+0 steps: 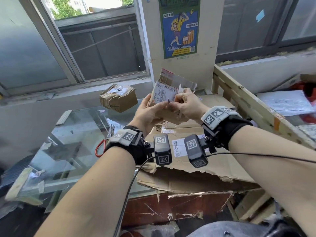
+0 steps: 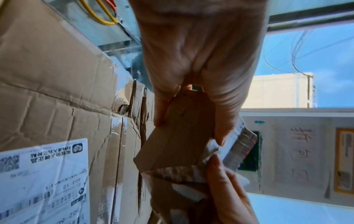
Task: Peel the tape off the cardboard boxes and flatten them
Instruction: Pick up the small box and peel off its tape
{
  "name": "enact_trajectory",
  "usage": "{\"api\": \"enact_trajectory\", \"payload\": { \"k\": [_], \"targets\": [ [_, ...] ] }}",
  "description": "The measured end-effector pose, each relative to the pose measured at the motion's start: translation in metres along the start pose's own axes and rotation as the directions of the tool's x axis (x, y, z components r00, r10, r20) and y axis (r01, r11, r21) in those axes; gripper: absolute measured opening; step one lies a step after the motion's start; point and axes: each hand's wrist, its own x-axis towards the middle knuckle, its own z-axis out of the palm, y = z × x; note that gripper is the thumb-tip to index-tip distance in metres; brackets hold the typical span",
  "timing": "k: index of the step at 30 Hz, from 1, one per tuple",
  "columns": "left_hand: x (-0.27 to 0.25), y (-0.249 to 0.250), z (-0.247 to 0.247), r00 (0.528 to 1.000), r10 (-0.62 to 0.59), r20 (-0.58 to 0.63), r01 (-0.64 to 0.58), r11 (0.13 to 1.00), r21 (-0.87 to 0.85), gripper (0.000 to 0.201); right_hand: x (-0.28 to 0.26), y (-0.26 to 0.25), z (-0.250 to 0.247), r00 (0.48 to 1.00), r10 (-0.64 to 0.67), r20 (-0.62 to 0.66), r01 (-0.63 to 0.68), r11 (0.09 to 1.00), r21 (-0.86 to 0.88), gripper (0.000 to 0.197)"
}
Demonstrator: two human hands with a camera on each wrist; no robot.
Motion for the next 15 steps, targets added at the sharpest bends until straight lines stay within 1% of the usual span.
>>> {"api": "enact_trajectory", "payload": {
  "k": [2,4,5,7,8,10,11,13,15],
  "targets": [
    [0.001,0.001,-0.003,1.0,-0.012,0.009,0.013,0.999,-0.044,0.067,-0.001,0.002,0.001,1.0,-0.002,-0.014,0.004,0.994,0.108,0.034],
    [0.001,0.003,-0.008,0.999,-0.022,0.024,0.024,0.997,-0.077,0.065,0.0,0.004,0.002,1.0,-0.011,0.018,0.007,0.981,0.195,0.031],
    [0.001,0.004,-0.009,0.999,-0.021,0.034,0.024,0.996,-0.083,0.061,-0.001,0.002,0.002,0.999,-0.011,0.039,0.003,0.979,0.206,0.029],
    [0.001,0.004,-0.013,0.998,-0.019,0.052,0.024,0.995,-0.099,0.055,-0.004,-0.003,0.002,0.999,-0.018,0.042,0.01,0.983,0.185,0.03],
    [0.001,0.004,-0.014,0.998,-0.02,0.058,0.026,0.994,-0.104,0.054,-0.006,-0.005,0.003,1.0,-0.027,0.011,0.025,0.987,0.161,0.033],
    [0.002,0.004,-0.017,0.997,-0.028,0.066,0.035,0.994,-0.107,0.057,-0.01,-0.009,0.003,0.996,-0.06,-0.063,0.067,0.991,0.114,0.033],
    [0.003,0.003,-0.02,0.997,-0.031,0.067,0.038,0.994,-0.105,0.061,-0.013,-0.012,0.003,0.994,-0.076,-0.074,0.083,0.992,0.092,0.032],
    [0.003,0.002,-0.023,0.997,-0.034,0.069,0.041,0.994,-0.101,0.071,-0.016,-0.016,0.002,0.995,-0.092,-0.037,0.094,0.993,0.068,0.029],
    [0.002,0.002,-0.026,0.998,-0.028,0.062,0.033,0.995,-0.091,0.078,-0.017,-0.02,0.001,0.998,-0.058,0.033,0.054,0.994,0.097,0.022]
  ]
}}
